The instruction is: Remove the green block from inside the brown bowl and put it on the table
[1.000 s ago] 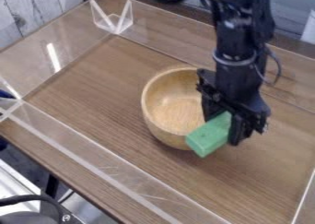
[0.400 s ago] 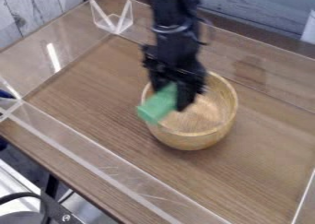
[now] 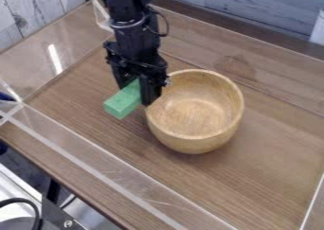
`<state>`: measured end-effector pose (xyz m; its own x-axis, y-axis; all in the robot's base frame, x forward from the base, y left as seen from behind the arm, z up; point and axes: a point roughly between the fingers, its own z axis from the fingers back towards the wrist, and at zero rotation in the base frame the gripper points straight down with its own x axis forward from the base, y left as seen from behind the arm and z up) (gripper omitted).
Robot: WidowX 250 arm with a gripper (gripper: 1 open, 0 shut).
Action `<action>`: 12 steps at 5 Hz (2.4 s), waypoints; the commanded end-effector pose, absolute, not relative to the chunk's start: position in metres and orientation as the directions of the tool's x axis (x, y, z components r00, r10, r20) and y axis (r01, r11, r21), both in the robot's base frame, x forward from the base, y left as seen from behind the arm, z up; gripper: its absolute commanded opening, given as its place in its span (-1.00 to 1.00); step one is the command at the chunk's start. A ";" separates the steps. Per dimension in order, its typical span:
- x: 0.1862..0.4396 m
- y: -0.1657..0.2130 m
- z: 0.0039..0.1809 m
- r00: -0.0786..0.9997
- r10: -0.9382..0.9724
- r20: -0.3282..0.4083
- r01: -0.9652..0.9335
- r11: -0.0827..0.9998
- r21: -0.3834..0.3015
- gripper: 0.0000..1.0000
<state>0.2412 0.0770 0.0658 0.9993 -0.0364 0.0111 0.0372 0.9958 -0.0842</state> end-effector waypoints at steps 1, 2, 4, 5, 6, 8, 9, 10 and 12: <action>0.243 0.079 0.070 0.999 -0.047 0.028 0.049 0.996 -0.070 -1.00; 0.243 0.078 0.070 0.998 -0.049 0.028 0.051 0.996 -0.070 -1.00; 0.243 0.076 0.071 0.998 -0.053 0.028 0.055 0.996 -0.071 -1.00; 0.243 0.075 0.072 0.998 -0.055 0.028 0.057 0.996 -0.072 -1.00; 0.244 0.073 0.072 0.998 -0.057 0.028 0.059 0.996 -0.072 -1.00; 0.244 0.071 0.074 0.998 -0.060 0.029 0.062 0.995 -0.074 -1.00; 0.244 0.069 0.075 0.998 -0.062 0.029 0.064 0.995 -0.075 -1.00; 0.244 0.068 0.076 0.998 -0.064 0.030 0.066 0.995 -0.076 -1.00; 0.247 0.071 0.071 0.998 -0.055 0.022 0.057 0.996 -0.072 -1.00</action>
<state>0.2428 0.0683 0.0665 0.9986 -0.0533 0.0034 0.0534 0.9949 -0.0859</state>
